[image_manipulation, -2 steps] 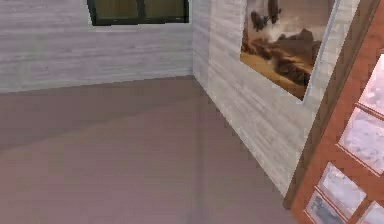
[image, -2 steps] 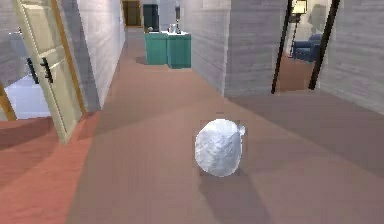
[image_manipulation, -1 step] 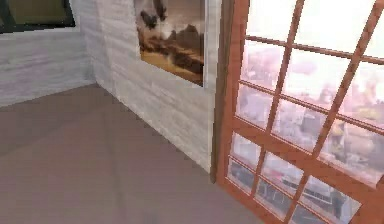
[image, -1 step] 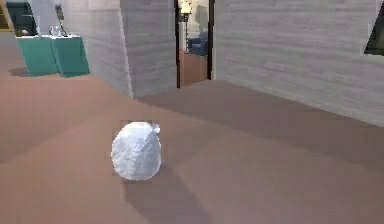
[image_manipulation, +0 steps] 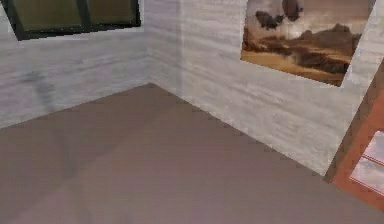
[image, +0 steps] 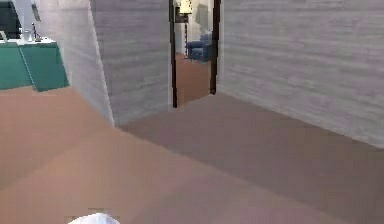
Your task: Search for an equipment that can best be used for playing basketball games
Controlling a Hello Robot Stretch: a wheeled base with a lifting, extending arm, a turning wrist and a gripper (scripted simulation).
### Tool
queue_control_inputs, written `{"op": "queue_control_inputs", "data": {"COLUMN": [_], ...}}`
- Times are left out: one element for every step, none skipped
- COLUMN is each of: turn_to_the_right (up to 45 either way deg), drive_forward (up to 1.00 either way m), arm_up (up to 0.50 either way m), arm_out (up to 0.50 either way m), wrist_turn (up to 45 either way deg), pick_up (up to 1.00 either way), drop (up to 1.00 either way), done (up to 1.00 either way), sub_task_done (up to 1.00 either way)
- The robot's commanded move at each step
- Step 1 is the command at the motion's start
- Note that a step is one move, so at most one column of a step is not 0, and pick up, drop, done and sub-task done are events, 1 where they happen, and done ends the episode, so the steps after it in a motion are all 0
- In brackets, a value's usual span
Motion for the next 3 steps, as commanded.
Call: {"op": "queue_control_inputs", "data": {"turn_to_the_right": [0.0,0.0,0.0], "drive_forward": [1.0,1.0,1.0], "arm_up": [0.0,0.0,0.0], "arm_out": [0.0,0.0,0.0], "wrist_turn": [0.0,0.0,0.0], "pick_up": [0.0,0.0,0.0], "drop": [0.0,0.0,0.0], "done": [0.0,0.0,0.0], "sub_task_done": [0.0,0.0,0.0]}}
